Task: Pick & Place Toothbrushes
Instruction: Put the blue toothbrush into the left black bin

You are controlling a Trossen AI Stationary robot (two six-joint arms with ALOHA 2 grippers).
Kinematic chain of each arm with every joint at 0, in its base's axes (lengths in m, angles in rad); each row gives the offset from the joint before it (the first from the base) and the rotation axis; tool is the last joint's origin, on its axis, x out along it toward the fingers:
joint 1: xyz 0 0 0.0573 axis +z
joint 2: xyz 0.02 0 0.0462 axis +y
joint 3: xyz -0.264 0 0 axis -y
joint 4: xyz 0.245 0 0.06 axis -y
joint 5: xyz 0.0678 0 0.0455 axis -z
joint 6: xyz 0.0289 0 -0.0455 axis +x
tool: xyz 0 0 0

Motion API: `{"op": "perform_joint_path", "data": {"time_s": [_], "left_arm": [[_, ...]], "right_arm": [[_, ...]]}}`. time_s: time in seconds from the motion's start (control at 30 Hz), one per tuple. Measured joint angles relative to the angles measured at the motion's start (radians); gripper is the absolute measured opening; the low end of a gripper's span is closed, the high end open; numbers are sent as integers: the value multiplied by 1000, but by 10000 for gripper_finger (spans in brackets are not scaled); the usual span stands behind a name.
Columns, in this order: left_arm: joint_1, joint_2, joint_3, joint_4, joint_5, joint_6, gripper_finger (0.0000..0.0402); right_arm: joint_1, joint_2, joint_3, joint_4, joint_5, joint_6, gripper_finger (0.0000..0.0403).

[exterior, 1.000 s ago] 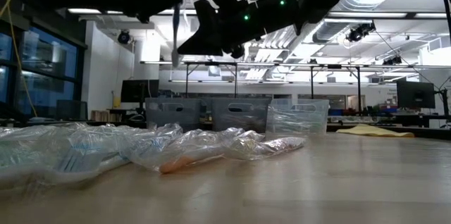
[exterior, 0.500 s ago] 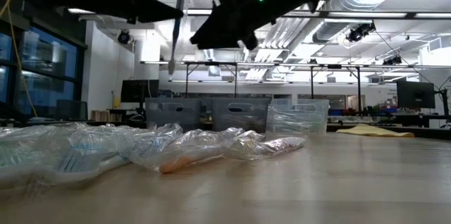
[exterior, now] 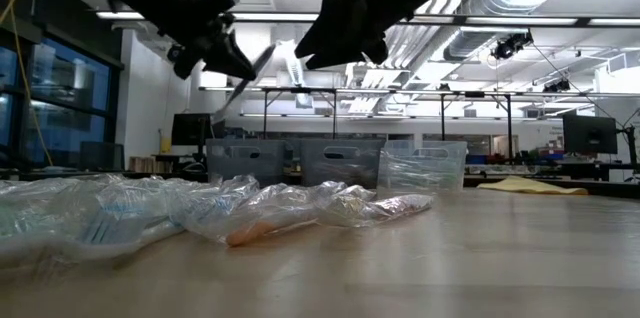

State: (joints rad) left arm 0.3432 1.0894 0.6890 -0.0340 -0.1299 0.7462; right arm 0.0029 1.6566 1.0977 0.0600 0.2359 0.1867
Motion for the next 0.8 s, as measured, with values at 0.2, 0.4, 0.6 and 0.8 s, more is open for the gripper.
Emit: {"op": "perform_joint_path", "data": {"time_s": [0.2, 0.4, 0.6, 0.8], "left_arm": [[150, 91, 79, -60, 160, 216, 23], [249, 230, 151, -181, 173, 471, 23], [274, 348, 208, -182, 175, 583, 24], [272, 413, 244, -185, 141, 705, 24]], "right_arm": [[0, 0, 0, -4, 0, -3, 200], [0, 0, 0, -5, 0, -7, 199], [0, 1, 0, -4, 0, -7, 199], [0, 1, 0, -4, 0, -8, 200]]}}
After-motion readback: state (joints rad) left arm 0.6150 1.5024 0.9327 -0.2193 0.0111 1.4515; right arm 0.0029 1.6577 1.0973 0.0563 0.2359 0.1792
